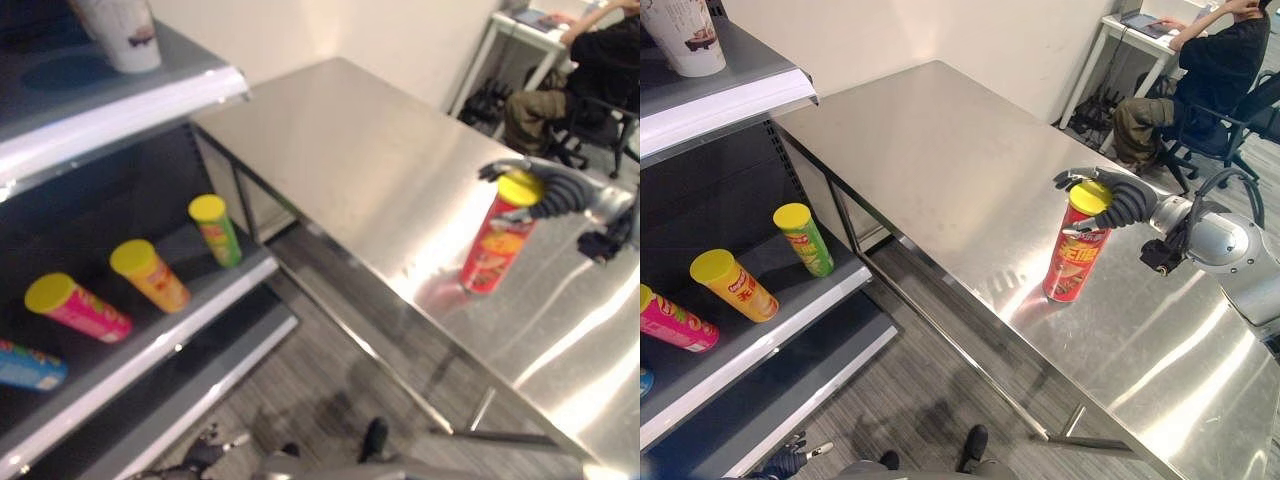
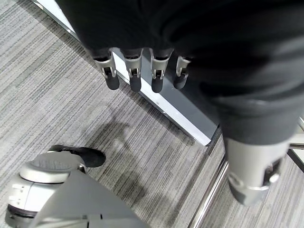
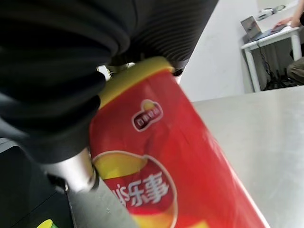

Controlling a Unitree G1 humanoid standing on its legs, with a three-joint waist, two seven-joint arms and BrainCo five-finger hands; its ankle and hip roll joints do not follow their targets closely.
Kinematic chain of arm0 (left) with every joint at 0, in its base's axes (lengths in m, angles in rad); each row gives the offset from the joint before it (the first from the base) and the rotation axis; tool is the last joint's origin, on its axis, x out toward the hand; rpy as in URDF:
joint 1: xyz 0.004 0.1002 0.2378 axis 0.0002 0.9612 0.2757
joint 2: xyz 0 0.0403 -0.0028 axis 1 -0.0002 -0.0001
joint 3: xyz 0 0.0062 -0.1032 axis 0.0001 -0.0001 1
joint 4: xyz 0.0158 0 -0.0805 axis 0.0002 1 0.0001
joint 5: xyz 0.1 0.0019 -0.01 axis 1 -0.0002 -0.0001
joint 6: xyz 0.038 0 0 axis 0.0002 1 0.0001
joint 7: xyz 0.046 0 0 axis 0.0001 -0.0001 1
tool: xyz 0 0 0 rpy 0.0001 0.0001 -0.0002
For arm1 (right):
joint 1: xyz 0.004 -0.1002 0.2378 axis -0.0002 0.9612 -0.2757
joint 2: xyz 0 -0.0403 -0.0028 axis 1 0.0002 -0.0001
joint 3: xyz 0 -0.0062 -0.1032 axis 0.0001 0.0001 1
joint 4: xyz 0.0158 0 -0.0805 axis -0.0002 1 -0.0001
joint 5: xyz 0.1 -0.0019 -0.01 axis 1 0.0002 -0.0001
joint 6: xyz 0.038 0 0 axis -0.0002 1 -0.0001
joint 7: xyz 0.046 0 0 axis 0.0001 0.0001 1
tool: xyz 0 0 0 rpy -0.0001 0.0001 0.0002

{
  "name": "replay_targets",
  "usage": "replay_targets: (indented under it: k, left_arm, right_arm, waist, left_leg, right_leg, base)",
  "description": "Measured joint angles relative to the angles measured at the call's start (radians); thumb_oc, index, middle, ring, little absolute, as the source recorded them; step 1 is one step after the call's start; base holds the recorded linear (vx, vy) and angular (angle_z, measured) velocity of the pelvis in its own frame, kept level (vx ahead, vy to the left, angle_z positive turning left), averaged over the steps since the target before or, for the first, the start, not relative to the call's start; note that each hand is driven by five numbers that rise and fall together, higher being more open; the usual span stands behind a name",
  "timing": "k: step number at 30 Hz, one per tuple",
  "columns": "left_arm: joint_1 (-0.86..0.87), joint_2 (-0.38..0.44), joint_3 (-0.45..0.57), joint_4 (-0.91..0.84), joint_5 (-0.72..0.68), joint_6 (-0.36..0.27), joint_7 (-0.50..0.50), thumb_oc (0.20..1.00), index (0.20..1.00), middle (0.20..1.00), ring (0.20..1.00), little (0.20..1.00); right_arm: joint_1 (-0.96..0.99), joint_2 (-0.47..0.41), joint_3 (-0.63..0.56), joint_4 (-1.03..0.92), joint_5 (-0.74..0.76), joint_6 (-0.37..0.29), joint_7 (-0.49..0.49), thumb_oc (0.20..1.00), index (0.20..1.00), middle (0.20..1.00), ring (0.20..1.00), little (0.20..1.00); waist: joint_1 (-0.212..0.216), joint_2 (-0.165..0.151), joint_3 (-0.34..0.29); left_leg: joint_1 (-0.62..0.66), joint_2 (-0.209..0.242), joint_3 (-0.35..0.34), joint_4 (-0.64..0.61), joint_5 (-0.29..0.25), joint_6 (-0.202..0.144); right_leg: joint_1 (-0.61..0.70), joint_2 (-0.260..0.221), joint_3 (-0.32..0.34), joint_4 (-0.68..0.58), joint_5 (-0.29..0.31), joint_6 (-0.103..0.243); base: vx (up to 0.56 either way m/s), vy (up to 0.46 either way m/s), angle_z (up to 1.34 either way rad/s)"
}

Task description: Put the goods on the table back onto the shelves and tidy them up.

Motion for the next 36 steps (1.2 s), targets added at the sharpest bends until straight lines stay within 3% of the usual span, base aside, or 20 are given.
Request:
replay_targets:
  k: [8,11,14,15,16,19,21,23,25,26,27,28,29,30,31,32,33,34,35,36]
  left_arm:
    - [0.0,-0.001,0.001,-0.029,-0.001,-0.006,0.002,1.0,1.0,1.0,1.0,1.0]
    - [0.004,-0.01,0.005,-0.026,-0.009,-0.006,0.01,1.0,1.0,1.0,1.0,1.0]
    - [0.002,-0.02,0.007,-0.027,-0.017,-0.006,0.022,1.0,1.0,1.0,1.0,1.0]
    - [0.001,-0.024,0.014,-0.024,-0.031,-0.005,0.029,1.0,1.0,1.0,1.0,1.0]
    - [-0.007,-0.041,0.035,-0.026,-0.038,-0.006,0.039,1.0,1.0,1.0,1.0,1.0]
    - [-0.029,-0.056,0.043,-0.029,-0.052,-0.005,0.048,1.0,1.0,1.0,1.0,1.0]
    - [-0.044,-0.065,0.041,-0.026,-0.061,-0.004,0.056,1.0,1.0,1.0,1.0,1.0]
    - [-0.045,-0.08,0.043,-0.027,-0.076,-0.002,0.061,1.0,1.0,1.0,1.0,1.0]
    - [-0.046,-0.095,0.041,-0.013,-0.076,0.007,0.065,1.0,1.0,1.0,1.0,1.0]
    - [-0.042,-0.099,0.051,0.003,-0.076,0.008,0.069,1.0,1.0,1.0,1.0,1.0]
    - [-0.038,-0.1,0.063,0.019,-0.076,0.009,0.07,1.0,1.0,1.0,1.0,1.0]
    - [-0.032,-0.099,0.064,0.023,-0.076,0.01,0.073,1.0,1.0,1.0,1.0,1.0]
    - [-0.025,-0.101,0.064,0.039,-0.076,0.01,0.073,1.0,1.0,1.0,1.0,1.0]
    - [-0.028,-0.103,0.064,0.058,-0.076,0.013,0.073,1.0,1.0,1.0,1.0,1.0]
    - [0.009,-0.11,0.069,0.06,-0.076,0.017,0.075,1.0,1.0,1.0,1.0,1.0]
    - [0.014,-0.127,0.044,0.051,-0.075,0.017,0.07,1.0,1.0,1.0,1.0,1.0]
    - [0.008,-0.122,0.045,0.027,-0.075,0.018,0.07,1.0,1.0,1.0,1.0,1.0]
    - [-0.005,-0.088,0.041,0.002,-0.073,0.016,0.07,1.0,1.0,1.0,1.0,1.0]
    - [-0.007,-0.062,0.04,-0.019,-0.069,0.017,0.066,1.0,1.0,1.0,1.0,1.0]
    - [-0.018,-0.044,0.045,-0.036,-0.065,0.017,0.067,1.0,1.0,1.0,1.0,1.0]
  right_arm:
    - [0.026,-0.003,0.014,-0.002,-0.002,-0.001,0.004,0.2,0.2,0.2,0.2,0.2]
    - [0.136,0.049,-0.156,-0.017,-0.003,-0.001,-0.037,0.2,0.2,0.2,0.2,0.2]
    - [0.144,0.1,-0.222,-0.017,-0.007,-0.003,-0.102,0.2,0.2,0.2,0.2,0.2]
    - [0.15,0.163,-0.261,-0.011,-0.022,-0.001,-0.129,0.2,0.2,0.2,0.2,0.2]
    - [0.179,0.262,-0.362,-0.038,-0.045,-0.005,-0.19,0.2,0.2,0.2,0.2,0.2]
    - [0.166,0.269,-0.416,-0.067,-0.062,-0.026,-0.27,0.2,0.2,0.2,0.2,0.2]
    - [0.187,0.268,-0.465,-0.088,-0.082,-0.028,-0.32,0.2,0.2,0.2,0.2,0.2]
    - [0.192,0.257,-0.501,-0.103,-0.106,-0.035,-0.36,0.2,0.2,0.2,0.2,0.2]
    - [0.191,0.235,-0.528,-0.104,-0.145,-0.044,-0.389,0.2,0.2,0.2,0.2,0.2]
    - [0.191,0.236,-0.538,-0.107,-0.172,-0.043,-0.41,0.2,0.2,0.2,0.2,0.2]
    - [0.193,0.254,-0.535,-0.107,-0.18,-0.041,-0.414,0.2,0.2,0.2,0.2,0.2]
    - [0.201,0.253,-0.536,-0.108,-0.182,-0.043,-0.414,0.2,0.2,0.2,0.2,0.2]
    - [0.226,0.254,-0.553,-0.111,-0.195,-0.043,-0.412,0.2,0.2,0.2,0.2,0.2]
    - [0.274,0.258,-0.59,-0.119,-0.199,-0.043,-0.41,0.2,0.2,0.2,0.2,0.2]
    - [0.295,0.259,-0.596,-0.106,-0.201,-0.037,-0.407,0.2,0.2,0.2,0.2,0.2]
    - [0.311,0.235,-0.635,-0.116,-0.211,-0.034,-0.403,0.2,0.2,0.2,0.2,0.2]
    - [0.319,0.252,-0.667,-0.123,-0.213,-0.031,-0.408,0.2,0.2,0.2,0.2,0.2]
    - [0.33,0.302,-0.667,-0.131,-0.219,-0.023,-0.405,0.2,0.2,0.2,0.2,0.2]
    - [0.329,0.33,-0.642,-0.138,-0.219,-0.02,-0.403,0.2,0.2,0.2,0.2,0.2]
    - [0.333,0.328,-0.584,-0.142,-0.22,-0.021,-0.397,0.2,0.2,0.2,0.2,0.2]
  waist:
    - [0.008,0.017,0.011]
    - [0.008,0.033,0.022]
    - [0.019,0.06,0.031]
    - [0.014,0.064,0.032]
    - [0.031,0.081,0.038]
    - [0.072,0.104,0.057]
    - [0.078,0.102,0.082]
    - [0.092,0.113,0.103]
    - [0.097,0.129,0.121]
    - [0.097,0.129,0.137]
    - [0.094,0.118,0.143]
    - [0.09,0.118,0.143]
    - [0.08,0.136,0.141]
    - [0.071,0.151,0.138]
    - [0.029,0.171,0.131]
    - [-0.015,0.213,0.109]
    - [-0.058,0.209,0.105]
    - [-0.05,0.152,0.099]
    - [-0.022,0.117,0.091]
    - [-0.024,0.109,0.086]
  left_leg:
    - [-0.003,-0.002,-0.011,0.0,0.001,-0.001]
    - [0.001,-0.001,-0.033,0.0,0.003,-0.004]
    - [-0.001,0.002,-0.043,0.002,0.005,-0.006]
    - [0.003,0.005,-0.056,0.002,0.004,-0.009]
    - [-0.014,0.009,-0.102,0.009,0.013,-0.023]
    - [-0.046,0.02,-0.142,0.017,0.018,-0.042]
    - [-0.092,0.005,-0.179,0.069,0.02,-0.089]
    - [-0.128,-0.002,-0.183,0.076,0.046,-0.125]
    - [-0.148,0.008,-0.117,0.046,0.075,-0.145]
    - [-0.164,0.025,0.013,0.066,0.027,-0.132]
    - [-0.164,0.057,0.092,0.08,0.025,-0.128]
    - [-0.16,0.094,0.12,0.102,0.023,-0.145]
    - [-0.128,0.185,0.132,0.136,0.015,-0.183]
    - [-0.113,0.234,0.12,0.193,-0.002,-0.23]
    - [-0.065,0.275,0.109,0.169,0.043,-0.214]
    - [-0.01,0.27,0.13,0.081,0.03,-0.236]
    - [0.023,0.219,0.148,-0.007,0.0,-0.192]
    - [0.032,0.143,0.16,-0.015,0.015,-0.168]
    - [0.032,0.1,0.195,-0.007,0.016,-0.164]
    - [0.031,0.08,0.181,0.004,0.016,-0.163]
  right_leg:
    - [0.002,-0.004,-0.015,0.0,-0.003,0.003]
    - [0.019,-0.007,-0.031,0.0,-0.011,0.004]
    - [0.024,-0.006,-0.041,0.0,-0.014,0.002]
    - [0.035,-0.005,-0.056,-0.001,-0.02,0.004]
    - [0.044,0.002,-0.09,0.0,-0.029,0.0]
    - [0.042,0.005,-0.138,0.0,-0.036,-0.01]
    - [0.051,-0.006,-0.189,0.0,-0.05,-0.007]
    - [0.053,-0.011,-0.243,0.0,-0.058,-0.003]
    - [0.053,-0.022,-0.276,0.0,-0.058,-0.017]
    - [0.055,-0.049,-0.321,0.003,-0.043,-0.045]
    - [0.057,-0.066,-0.322,0.005,-0.056,-0.058]
    - [0.064,-0.077,-0.331,0.007,-0.054,-0.058]
    - [0.084,-0.084,-0.336,0.013,-0.027,-0.023]
    - [0.093,-0.096,-0.332,0.039,-0.032,-0.019]
    - [0.113,-0.116,-0.331,0.078,-0.077,0.02]
    - [0.112,-0.154,-0.325,0.079,-0.021,0.072]
    - [0.113,-0.214,-0.331,0.079,0.009,0.104]
    - [0.078,-0.276,-0.298,0.077,0.054,0.11]
    - [0.043,-0.315,-0.269,0.084,0.086,0.087]
    - [0.042,-0.337,-0.26,0.111,0.081,0.087]
  base:
    - [-0.01,-0.023,0.05]
    - [0.0,-0.056,0.21]
    - [-0.01,-0.147,0.13]
    - [-0.04,-0.245,0.6]
    - [-0.04,-0.256,0.79]
    - [-0.15,-0.136,0.67]
    - [-0.1,0.017,0.78]
    - [-0.09,0.071,0.89]
    - [-0.14,0.209,0.79]
    - [-0.07,0.186,0.64]
    - [-0.1,0.204,0.51]
    - [-0.13,0.349,0.33]
    - [-0.14,0.35,0.33]
    - [-0.18,0.539,0.54]
    - [-0.09,0.3,0.47]
    - [-0.31,0.67,0.64]
    - [-0.22,0.389,0.2]
    - [-0.23,0.382,-0.25]
    - [0.0,0.012,-0.58]
    - [0.0,0.002,-0.36]
